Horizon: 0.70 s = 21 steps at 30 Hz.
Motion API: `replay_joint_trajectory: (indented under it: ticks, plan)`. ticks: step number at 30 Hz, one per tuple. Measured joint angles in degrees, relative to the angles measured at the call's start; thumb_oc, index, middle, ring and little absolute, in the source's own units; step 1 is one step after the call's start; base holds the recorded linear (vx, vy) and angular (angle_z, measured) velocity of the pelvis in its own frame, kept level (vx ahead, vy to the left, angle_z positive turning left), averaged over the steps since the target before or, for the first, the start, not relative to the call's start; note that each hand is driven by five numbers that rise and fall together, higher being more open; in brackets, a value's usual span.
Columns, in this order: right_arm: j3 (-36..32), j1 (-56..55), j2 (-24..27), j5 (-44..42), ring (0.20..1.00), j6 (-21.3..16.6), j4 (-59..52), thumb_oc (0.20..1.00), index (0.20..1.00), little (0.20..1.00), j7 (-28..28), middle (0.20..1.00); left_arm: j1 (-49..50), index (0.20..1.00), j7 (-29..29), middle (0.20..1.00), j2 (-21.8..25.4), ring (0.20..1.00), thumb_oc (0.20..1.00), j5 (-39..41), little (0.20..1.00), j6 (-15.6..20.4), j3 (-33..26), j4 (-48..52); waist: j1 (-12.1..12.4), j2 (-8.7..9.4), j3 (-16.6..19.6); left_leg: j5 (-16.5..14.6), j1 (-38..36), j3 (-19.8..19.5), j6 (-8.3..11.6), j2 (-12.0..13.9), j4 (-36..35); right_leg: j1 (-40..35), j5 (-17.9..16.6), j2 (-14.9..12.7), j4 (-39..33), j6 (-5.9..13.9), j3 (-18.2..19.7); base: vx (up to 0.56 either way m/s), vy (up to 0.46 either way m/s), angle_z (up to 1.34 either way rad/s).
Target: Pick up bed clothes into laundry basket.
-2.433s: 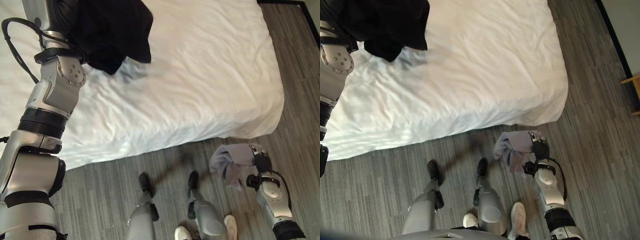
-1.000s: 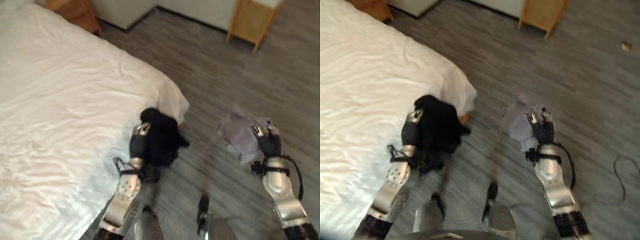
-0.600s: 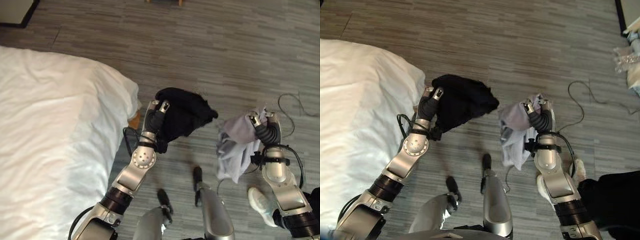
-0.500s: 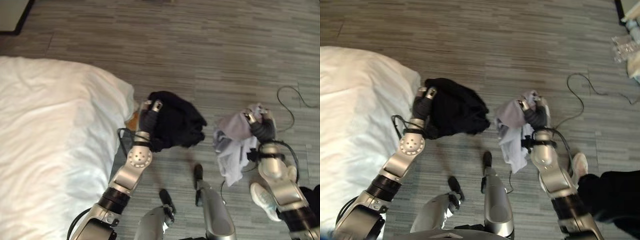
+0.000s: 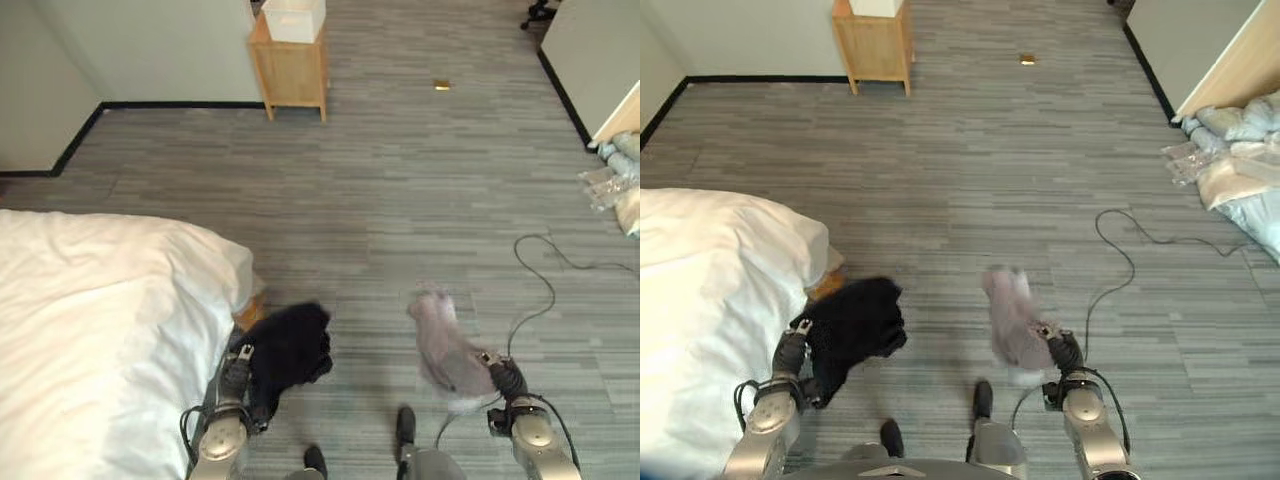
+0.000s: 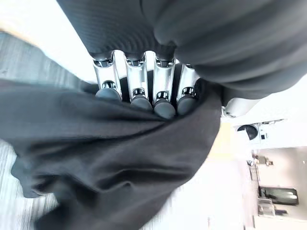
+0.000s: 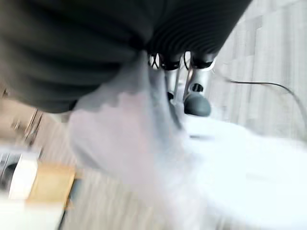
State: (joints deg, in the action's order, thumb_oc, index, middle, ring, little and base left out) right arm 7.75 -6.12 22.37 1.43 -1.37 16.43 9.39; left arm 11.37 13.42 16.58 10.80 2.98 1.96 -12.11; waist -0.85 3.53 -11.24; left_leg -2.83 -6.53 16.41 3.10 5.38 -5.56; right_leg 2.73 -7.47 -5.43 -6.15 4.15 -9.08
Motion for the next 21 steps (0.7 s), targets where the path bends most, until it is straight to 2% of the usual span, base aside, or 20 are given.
replay_joint_trajectory:
  ticks: [3,5,6,7,8,9,10,11,13,14,15,16,17,19,21]
  plan:
    - [-0.33,5.25,4.04,3.31,0.200,-0.13,-2.58,0.200,0.200,0.200,0.30,0.200,-5.64,0.200,0.90,0.200,2.96,0.200,0.200,-0.87,0.200,0.18,0.08,0.36,0.27,0.92,0.62,0.93,0.27,-1.25,0.82,0.40,0.35,-0.07,-0.34,0.84,0.01,-0.23,-1.03,0.02,-0.134,0.18]
    - [-1.21,8.66,5.97,4.45,0.200,-0.65,-6.60,0.200,0.200,0.200,0.65,0.200,-8.16,0.200,2.50,0.200,4.29,0.200,0.200,-1.23,0.200,0.75,-0.87,3.26,1.20,1.34,0.53,0.57,0.94,-1.06,1.89,1.60,4.67,-1.09,0.75,1.40,-0.01,-1.50,-1.46,0.02,-0.152,0.00]
    - [-1.31,9.57,5.69,4.82,0.200,-1.39,-7.03,0.200,0.200,0.200,1.36,0.200,-8.45,0.200,2.90,0.200,4.37,0.200,0.200,-1.74,0.200,1.29,-1.23,3.98,1.80,2.10,0.35,-0.45,2.78,-1.37,3.16,2.14,10.74,-2.10,1.18,1.28,0.00,-2.25,-1.02,0.14,-0.156,-0.24]
    - [-1.41,9.64,5.09,4.84,0.200,-2.72,-7.58,0.200,0.200,0.200,2.01,0.200,-8.31,0.200,3.87,0.200,4.09,0.200,0.200,-2.45,0.200,2.53,-0.94,4.58,2.93,2.86,0.77,-2.65,5.95,-2.22,3.62,2.58,18.17,-3.67,0.84,0.60,0.25,-3.29,0.20,0.15,-0.153,-0.23]
    - [-1.47,10.32,5.65,4.96,0.200,-3.02,-8.39,0.200,0.200,0.200,2.27,0.200,-7.89,0.200,3.97,0.200,3.34,0.200,0.200,-2.50,0.200,3.18,-1.03,4.96,3.45,1.47,0.96,-1.99,6.38,-3.38,4.11,3.81,21.06,-4.05,3.00,1.80,0.40,-4.17,0.02,0.20,-0.189,-0.24]
    - [-2.60,10.40,5.69,5.43,0.200,-3.04,-9.38,0.200,0.200,0.200,2.45,0.200,-8.03,0.200,4.34,0.200,2.93,0.200,0.200,-2.44,0.200,3.42,-1.19,5.84,3.50,1.72,0.08,-2.57,9.87,-3.69,4.30,4.56,29.60,-4.89,3.16,1.82,-0.04,-4.22,1.14,0.06,-0.032,-0.10]
    - [-3.12,10.49,5.67,5.43,0.200,-3.02,-9.83,0.200,0.200,0.200,2.64,0.200,-7.48,0.200,4.60,0.200,2.67,0.200,0.200,-2.45,0.200,3.64,-1.19,6.36,3.62,2.08,-0.08,-2.68,12.77,-4.36,4.02,5.26,33.89,-5.35,3.18,1.68,-0.01,-4.22,1.39,0.24,-0.048,-0.14]
    - [-4.04,10.14,5.83,5.44,0.200,-2.96,-11.00,0.200,0.200,0.200,3.40,0.200,-7.04,0.200,4.70,0.200,2.44,0.200,0.200,-2.44,0.200,3.86,-0.98,6.78,4.11,1.86,-0.15,-3.05,14.63,-4.55,4.37,5.10,33.43,-5.57,3.34,1.46,0.19,-4.48,1.78,0.30,0.005,-0.11]
    - [-5.52,10.26,5.75,5.47,0.200,-2.88,-11.65,0.200,0.200,0.200,4.41,0.200,-7.05,0.200,4.83,0.200,1.77,0.200,0.200,-2.40,0.200,3.88,-0.97,7.62,4.24,1.67,-1.01,-2.63,16.23,-4.40,3.72,3.23,25.96,-5.72,3.94,0.96,0.22,-4.40,1.91,0.48,0.069,-0.04]
    - [-6.19,10.82,5.83,5.49,0.200,-2.77,-11.67,0.200,0.200,0.200,4.99,0.200,-7.02,0.200,4.95,0.200,1.42,0.200,0.200,-2.49,0.200,3.90,-0.87,8.29,4.42,1.34,-1.77,-0.76,16.32,-3.80,2.05,1.34,16.99,-6.01,4.30,0.67,-0.01,-3.88,2.09,0.44,0.098,-0.05]
    - [-6.13,11.25,5.87,5.57,0.200,-2.73,-11.66,0.200,0.200,0.200,5.32,0.200,-7.15,0.200,5.18,0.200,1.54,0.200,0.200,-2.61,0.200,3.90,-0.78,8.36,4.42,0.75,-1.83,0.41,16.55,-2.64,1.55,0.93,11.70,-6.27,4.70,0.82,-0.07,-3.39,2.11,0.47,0.104,0.00]
    - [-5.92,11.64,5.95,6.48,0.200,-2.71,-11.66,0.200,0.200,0.200,6.14,0.200,-8.00,0.200,5.86,0.200,1.79,0.200,0.200,-3.15,0.200,3.89,-0.58,8.35,4.32,-0.83,-1.67,3.05,17.77,-1.04,2.26,1.41,4.21,-6.60,5.38,1.84,-0.05,-3.04,1.74,0.35,0.063,0.00]
    - [-5.92,11.69,5.95,7.17,0.200,-2.71,-11.66,0.200,0.200,0.200,6.41,0.200,-8.78,0.200,6.50,0.200,1.55,0.200,0.200,-3.22,0.200,3.90,-0.71,8.29,4.68,-1.53,-2.01,3.92,18.39,-0.56,2.33,1.89,1.41,-7.30,5.78,2.17,-0.05,-2.77,1.79,0.34,0.060,-0.09]
    - [-5.80,11.46,5.96,7.53,0.200,-2.68,-11.71,0.200,0.200,0.200,6.43,0.200,-9.25,0.200,7.24,0.200,1.46,0.200,0.200,-3.26,0.200,3.89,-0.77,8.28,5.62,-2.49,-1.98,3.77,19.72,0.36,2.58,2.98,0.30,-8.77,7.29,2.09,-0.05,-2.76,2.71,0.47,0.092,-0.35]
    - [-5.61,11.41,6.52,7.57,0.200,-2.63,-13.32,0.200,0.200,0.200,6.65,0.200,-9.21,0.200,8.25,0.200,1.33,0.200,0.200,-3.70,0.200,3.91,-1.35,8.35,5.91,-3.02,-1.45,3.26,21.05,0.55,3.22,4.08,5.44,-9.77,9.17,0.26,-0.09,-1.65,4.27,0.80,0.180,-0.64]
